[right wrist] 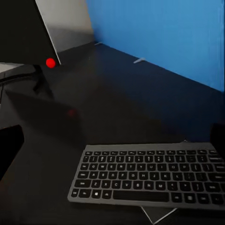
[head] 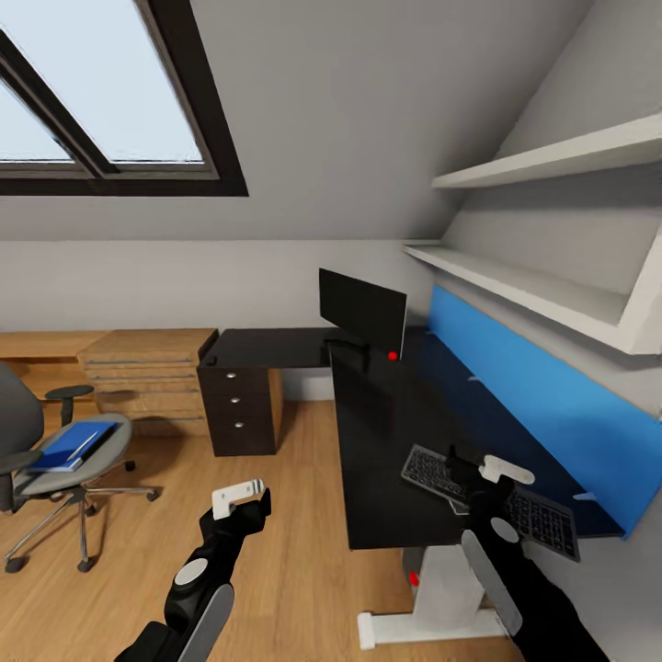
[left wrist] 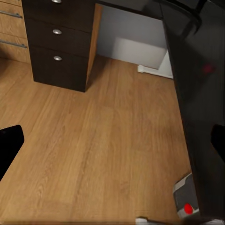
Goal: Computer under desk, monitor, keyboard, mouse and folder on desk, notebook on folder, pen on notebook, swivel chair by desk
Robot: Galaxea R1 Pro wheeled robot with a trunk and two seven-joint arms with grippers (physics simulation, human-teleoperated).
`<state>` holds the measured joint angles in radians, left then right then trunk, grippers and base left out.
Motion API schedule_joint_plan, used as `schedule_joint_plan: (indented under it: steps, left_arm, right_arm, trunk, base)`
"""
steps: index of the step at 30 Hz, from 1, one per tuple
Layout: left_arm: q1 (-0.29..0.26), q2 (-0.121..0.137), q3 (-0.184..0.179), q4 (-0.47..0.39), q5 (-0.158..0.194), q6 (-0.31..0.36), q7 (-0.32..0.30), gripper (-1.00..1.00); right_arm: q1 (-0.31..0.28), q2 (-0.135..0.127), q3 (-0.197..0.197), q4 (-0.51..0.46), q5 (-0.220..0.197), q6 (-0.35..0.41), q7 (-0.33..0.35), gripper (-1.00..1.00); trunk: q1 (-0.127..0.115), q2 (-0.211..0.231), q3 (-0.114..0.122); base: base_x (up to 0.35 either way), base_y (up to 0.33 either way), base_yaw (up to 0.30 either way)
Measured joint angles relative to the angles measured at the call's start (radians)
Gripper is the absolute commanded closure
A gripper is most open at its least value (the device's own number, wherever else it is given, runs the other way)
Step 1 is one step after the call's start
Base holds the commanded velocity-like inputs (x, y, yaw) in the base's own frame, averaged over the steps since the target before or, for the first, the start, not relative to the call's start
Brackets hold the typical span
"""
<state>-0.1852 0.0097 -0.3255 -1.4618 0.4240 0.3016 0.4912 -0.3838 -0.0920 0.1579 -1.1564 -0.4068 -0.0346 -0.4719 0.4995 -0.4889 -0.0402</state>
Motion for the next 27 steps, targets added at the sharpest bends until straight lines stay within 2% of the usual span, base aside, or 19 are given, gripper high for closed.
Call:
schedule_joint_plan:
  steps: [2, 4, 6, 8, 10, 16, 27]
  left_arm:
    - [0.0, 0.0, 0.0, 0.0, 0.0, 0.0, 0.0, -1.0]
    - [0.0, 0.001, 0.0, 0.0, 0.0, 0.0, 0.0, -1.0]
    - [0.0, 0.001, 0.0, 0.001, 0.0, 0.0, 0.0, -1.0]
    - [0.0, 0.0, 0.0, 0.002, 0.0, -0.001, 0.0, -1.0]
    - [0.0, 0.0, -0.001, 0.003, -0.002, -0.001, 0.0, -1.0]
    - [-0.001, -0.002, -0.012, 0.024, -0.003, -0.001, 0.0, -1.0]
    - [-0.001, -0.003, -0.041, 0.038, -0.006, -0.001, 0.0, -1.0]
  right_arm:
    - [-0.005, -0.015, -0.046, 0.063, -0.002, 0.002, 0.047, -1.0]
    - [-0.008, -0.018, -0.061, 0.091, -0.001, 0.002, 0.063, -1.0]
    - [-0.036, -0.024, -0.078, 0.155, 0.0, 0.002, 0.087, -1.0]
    - [-0.072, -0.036, -0.087, 0.227, 0.001, 0.002, 0.104, -1.0]
    - [-0.145, -0.07, -0.095, 0.375, -0.001, 0.002, 0.141, -1.0]
    - [-0.191, -0.095, -0.097, 0.467, 0.001, 0.007, 0.196, -1.0]
    - [-0.254, -0.122, -0.097, 0.544, -0.004, 0.097, 0.212, -1.0]
  trunk:
    - [0.0, 0.0, 0.0]
    - [0.0, 0.0, 0.0]
    - [0.0, 0.0, 0.0]
    - [0.0, 0.0, 0.0]
    - [0.0, 0.0, 0.0]
    - [-0.001, 0.0, 0.0]
    - [-0.001, 0.0, 0.0]
  base:
    - [-0.027, -0.025, 0.0]
    - [-0.008, -0.021, 0.0]
    - [0.068, -0.08, 0.0]
    - [0.153, -0.164, 0.0]
    - [0.211, -0.228, 0.0]
    - [0.223, -0.241, 0.0]
    - [0.229, -0.248, 0.0]
